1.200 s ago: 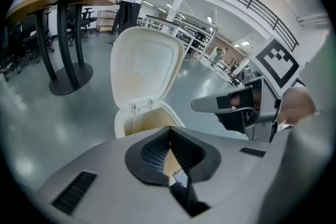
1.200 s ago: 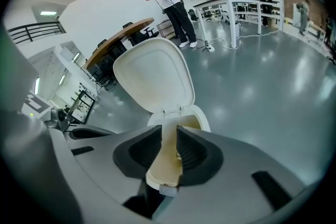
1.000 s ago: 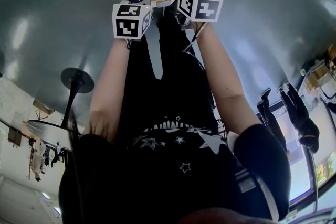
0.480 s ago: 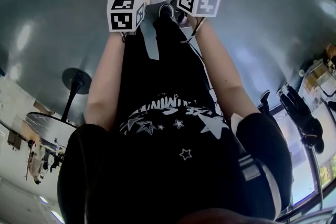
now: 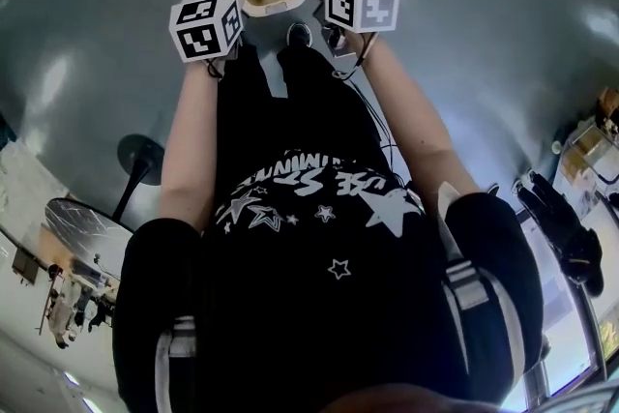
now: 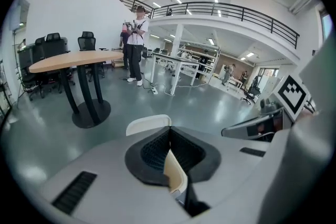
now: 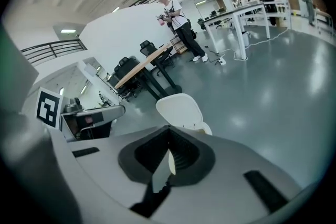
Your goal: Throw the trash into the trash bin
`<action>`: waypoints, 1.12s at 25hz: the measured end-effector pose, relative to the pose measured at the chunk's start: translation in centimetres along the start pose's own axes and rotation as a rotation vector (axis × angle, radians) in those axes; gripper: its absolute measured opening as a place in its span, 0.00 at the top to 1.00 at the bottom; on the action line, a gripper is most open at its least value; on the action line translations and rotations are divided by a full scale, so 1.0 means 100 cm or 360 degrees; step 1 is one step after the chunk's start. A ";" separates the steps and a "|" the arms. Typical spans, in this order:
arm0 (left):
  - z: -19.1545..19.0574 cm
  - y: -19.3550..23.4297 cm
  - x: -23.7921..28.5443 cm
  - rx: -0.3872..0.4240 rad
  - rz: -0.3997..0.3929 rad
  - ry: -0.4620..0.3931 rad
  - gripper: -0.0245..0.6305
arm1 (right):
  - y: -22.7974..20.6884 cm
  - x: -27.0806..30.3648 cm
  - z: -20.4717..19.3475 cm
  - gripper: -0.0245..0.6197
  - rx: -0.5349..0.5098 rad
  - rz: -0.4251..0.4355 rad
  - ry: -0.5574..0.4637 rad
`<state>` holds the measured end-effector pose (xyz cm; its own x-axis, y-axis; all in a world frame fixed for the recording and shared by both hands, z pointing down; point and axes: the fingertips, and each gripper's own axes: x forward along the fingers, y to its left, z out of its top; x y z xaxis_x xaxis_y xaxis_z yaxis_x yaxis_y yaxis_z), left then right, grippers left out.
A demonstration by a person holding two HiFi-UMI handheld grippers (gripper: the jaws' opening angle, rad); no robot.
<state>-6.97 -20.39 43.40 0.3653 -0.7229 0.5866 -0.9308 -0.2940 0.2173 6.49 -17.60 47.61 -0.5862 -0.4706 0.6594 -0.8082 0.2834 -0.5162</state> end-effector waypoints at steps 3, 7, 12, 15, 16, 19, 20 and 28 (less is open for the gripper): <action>0.002 -0.010 -0.013 0.0001 0.0001 -0.0021 0.95 | -0.002 -0.012 0.005 0.95 -0.0021 0.0007 -0.0020; -0.005 -0.022 -0.026 0.0011 -0.0025 -0.0011 0.95 | -0.003 -0.023 0.006 0.95 0.0034 0.0015 -0.0073; -0.010 -0.027 -0.042 0.0019 -0.0079 -0.0024 0.95 | 0.004 -0.034 -0.004 0.95 0.0031 -0.0018 -0.0095; -0.009 -0.023 -0.057 0.0058 -0.0107 -0.0044 0.95 | 0.014 -0.040 -0.012 0.95 0.0048 -0.0047 -0.0122; -0.010 -0.021 -0.062 0.0059 -0.0111 -0.0054 0.95 | 0.018 -0.042 -0.015 0.95 0.0055 -0.0055 -0.0132; -0.013 -0.016 -0.081 0.0036 -0.0111 -0.0094 0.95 | 0.028 -0.048 -0.025 0.95 0.0049 -0.0070 -0.0145; -0.015 -0.013 -0.088 0.0030 -0.0109 -0.0105 0.95 | 0.032 -0.049 -0.027 0.95 0.0045 -0.0074 -0.0152; -0.036 0.011 -0.133 -0.0023 -0.0099 -0.0172 0.95 | 0.074 -0.051 -0.043 0.95 -0.0030 -0.0067 -0.0197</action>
<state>-12.89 -8.85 38.60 0.4211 -0.7668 0.4845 -0.9061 -0.3320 0.2621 3.31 -9.49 42.79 -0.5412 -0.5817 0.6072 -0.8336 0.2765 -0.4781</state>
